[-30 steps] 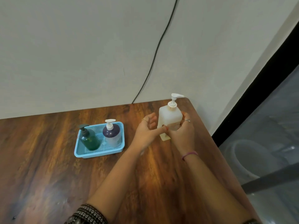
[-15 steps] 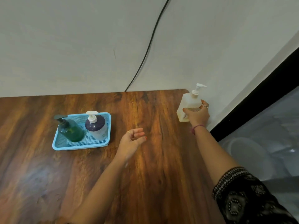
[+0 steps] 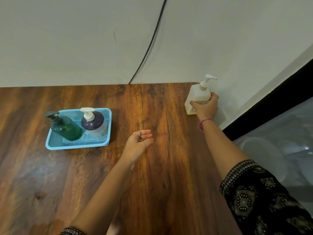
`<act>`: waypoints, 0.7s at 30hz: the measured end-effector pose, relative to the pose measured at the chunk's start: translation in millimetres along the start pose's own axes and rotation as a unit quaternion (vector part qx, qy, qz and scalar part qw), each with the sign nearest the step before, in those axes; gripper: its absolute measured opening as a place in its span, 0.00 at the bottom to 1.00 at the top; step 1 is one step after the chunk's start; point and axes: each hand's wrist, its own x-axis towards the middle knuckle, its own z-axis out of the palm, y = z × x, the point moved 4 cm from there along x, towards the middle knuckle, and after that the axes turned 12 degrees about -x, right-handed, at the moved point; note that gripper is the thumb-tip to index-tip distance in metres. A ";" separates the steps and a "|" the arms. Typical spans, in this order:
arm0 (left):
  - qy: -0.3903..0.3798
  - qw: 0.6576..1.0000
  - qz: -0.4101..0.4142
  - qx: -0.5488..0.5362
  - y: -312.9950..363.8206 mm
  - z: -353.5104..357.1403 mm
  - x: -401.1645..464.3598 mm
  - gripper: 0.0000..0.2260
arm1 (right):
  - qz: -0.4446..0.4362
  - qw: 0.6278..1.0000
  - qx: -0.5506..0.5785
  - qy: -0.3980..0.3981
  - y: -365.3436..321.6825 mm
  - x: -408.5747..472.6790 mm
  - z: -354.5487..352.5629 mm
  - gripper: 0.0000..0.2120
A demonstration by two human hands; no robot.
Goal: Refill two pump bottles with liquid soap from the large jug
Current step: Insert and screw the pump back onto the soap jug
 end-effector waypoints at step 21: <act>0.021 0.999 0.006 -0.033 3.7 -11.2 -8.3 0.14 | -0.013 0.999 -0.032 -0.015 13.5 -15.0 6.2 0.35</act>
